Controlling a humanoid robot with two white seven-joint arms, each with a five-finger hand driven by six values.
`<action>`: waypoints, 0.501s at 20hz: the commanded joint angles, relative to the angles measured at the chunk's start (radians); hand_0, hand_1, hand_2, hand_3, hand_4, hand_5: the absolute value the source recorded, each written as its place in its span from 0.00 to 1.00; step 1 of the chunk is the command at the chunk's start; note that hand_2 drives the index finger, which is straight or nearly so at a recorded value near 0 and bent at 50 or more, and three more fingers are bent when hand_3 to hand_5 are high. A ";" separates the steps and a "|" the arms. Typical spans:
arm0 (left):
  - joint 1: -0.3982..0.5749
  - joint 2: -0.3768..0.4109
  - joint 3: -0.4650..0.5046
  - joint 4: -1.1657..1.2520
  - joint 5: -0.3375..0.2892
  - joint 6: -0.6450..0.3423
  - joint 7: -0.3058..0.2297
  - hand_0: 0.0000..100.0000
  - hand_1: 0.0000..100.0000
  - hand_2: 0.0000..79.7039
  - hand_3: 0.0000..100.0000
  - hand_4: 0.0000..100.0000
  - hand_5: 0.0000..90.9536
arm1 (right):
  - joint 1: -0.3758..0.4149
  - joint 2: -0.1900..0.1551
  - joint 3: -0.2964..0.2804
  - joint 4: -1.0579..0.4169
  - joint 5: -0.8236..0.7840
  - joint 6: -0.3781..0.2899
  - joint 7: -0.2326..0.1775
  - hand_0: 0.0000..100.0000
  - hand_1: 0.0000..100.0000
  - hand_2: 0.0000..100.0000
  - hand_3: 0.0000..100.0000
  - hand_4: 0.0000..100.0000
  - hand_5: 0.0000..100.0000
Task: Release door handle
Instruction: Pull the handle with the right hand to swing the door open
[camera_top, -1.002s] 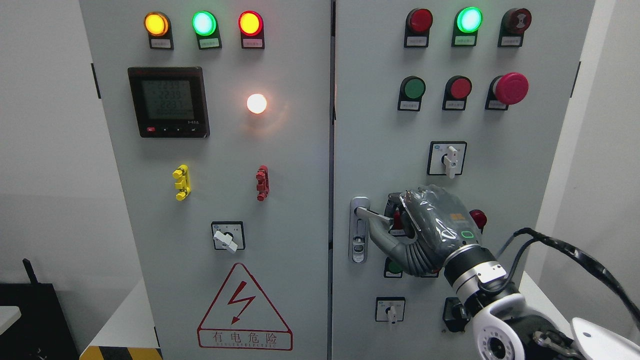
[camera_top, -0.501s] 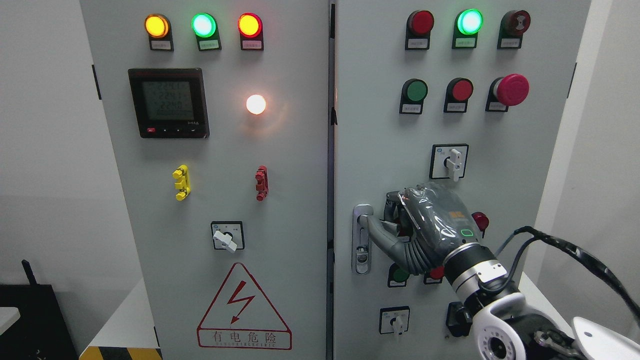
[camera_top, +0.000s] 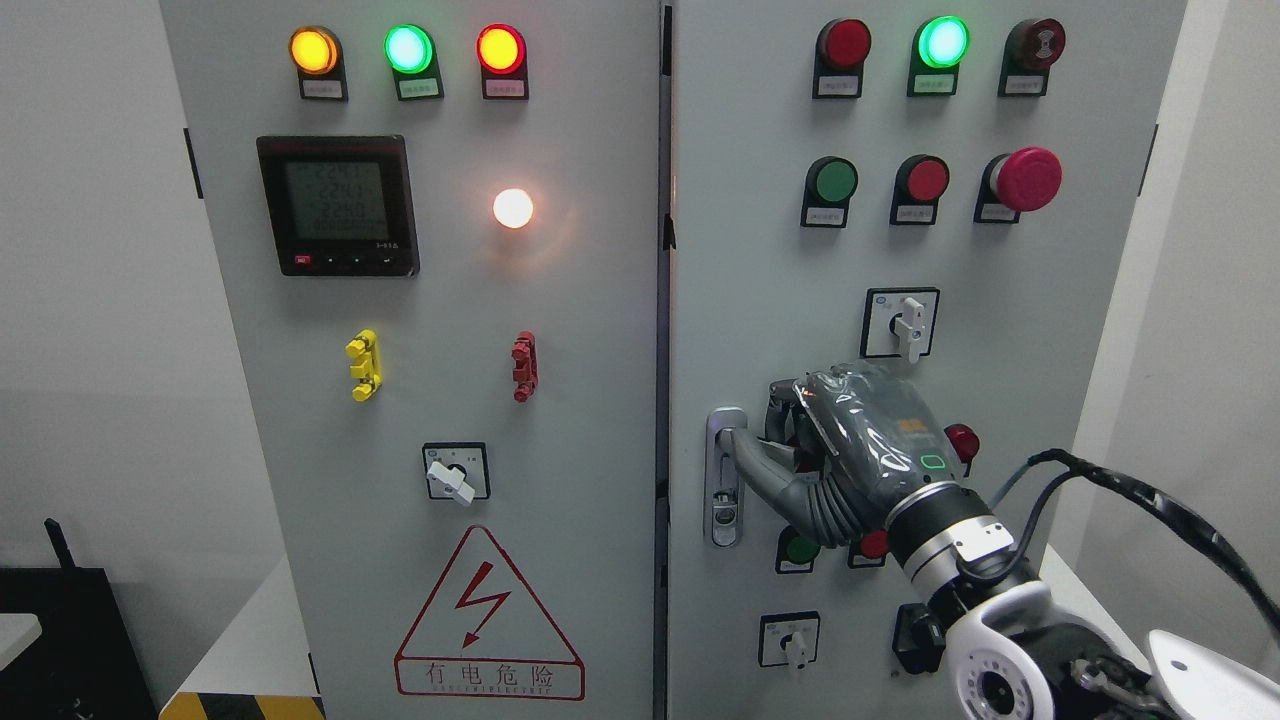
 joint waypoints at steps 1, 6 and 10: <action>0.000 0.000 -0.025 0.000 0.000 0.001 0.000 0.12 0.39 0.00 0.00 0.00 0.00 | -0.008 0.004 -0.002 0.000 0.001 -0.003 -0.003 0.61 0.33 0.69 1.00 1.00 1.00; 0.000 0.000 -0.025 0.000 0.000 0.001 0.000 0.12 0.39 0.00 0.00 0.00 0.00 | -0.010 0.005 -0.002 0.000 0.001 -0.003 -0.003 0.61 0.32 0.68 1.00 0.99 1.00; 0.000 0.000 -0.025 0.000 0.000 0.001 0.000 0.12 0.39 0.00 0.00 0.00 0.00 | -0.015 0.005 -0.005 0.000 0.003 -0.003 -0.003 0.62 0.32 0.66 1.00 0.99 1.00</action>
